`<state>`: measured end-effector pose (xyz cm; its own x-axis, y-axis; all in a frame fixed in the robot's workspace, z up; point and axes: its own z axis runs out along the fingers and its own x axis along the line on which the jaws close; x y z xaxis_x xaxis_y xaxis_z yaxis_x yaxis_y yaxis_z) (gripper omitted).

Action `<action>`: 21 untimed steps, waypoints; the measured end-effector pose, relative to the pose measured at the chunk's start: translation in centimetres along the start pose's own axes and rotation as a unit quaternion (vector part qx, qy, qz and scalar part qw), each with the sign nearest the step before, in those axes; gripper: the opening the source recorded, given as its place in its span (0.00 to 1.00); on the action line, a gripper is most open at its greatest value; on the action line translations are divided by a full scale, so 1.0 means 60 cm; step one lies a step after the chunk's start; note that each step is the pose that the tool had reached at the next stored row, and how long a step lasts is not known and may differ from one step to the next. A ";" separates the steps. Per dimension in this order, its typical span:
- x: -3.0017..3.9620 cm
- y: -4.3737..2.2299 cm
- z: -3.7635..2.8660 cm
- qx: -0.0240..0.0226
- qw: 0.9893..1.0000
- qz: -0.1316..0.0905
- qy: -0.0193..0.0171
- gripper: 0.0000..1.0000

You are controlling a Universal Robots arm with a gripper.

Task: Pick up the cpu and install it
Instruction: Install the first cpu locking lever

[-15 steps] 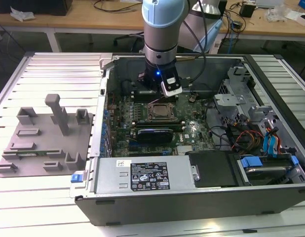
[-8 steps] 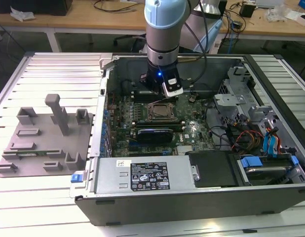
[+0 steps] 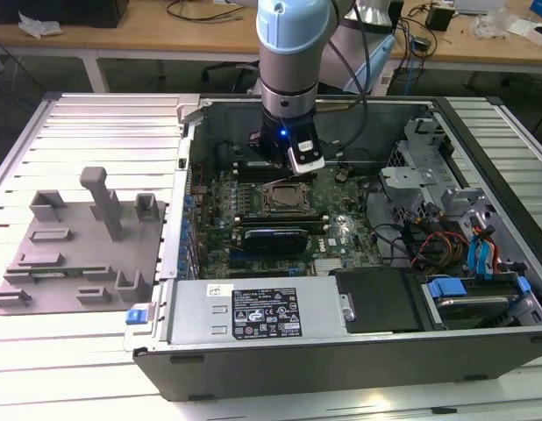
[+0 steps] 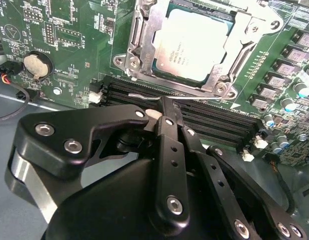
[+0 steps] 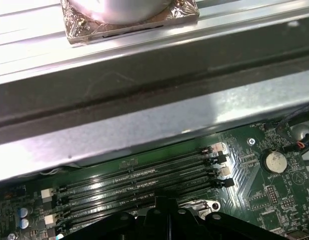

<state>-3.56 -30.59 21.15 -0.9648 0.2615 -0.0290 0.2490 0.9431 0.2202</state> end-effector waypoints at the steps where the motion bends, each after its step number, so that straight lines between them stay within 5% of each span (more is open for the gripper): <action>1: 0.000 0.000 0.001 0.000 1.000 0.001 0.000 0.11; 21: 0.002 -0.006 0.017 0.001 0.999 0.037 -0.008 0.11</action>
<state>-3.67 -30.70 20.06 -0.9422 0.3338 -0.0292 0.3197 0.9216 0.2202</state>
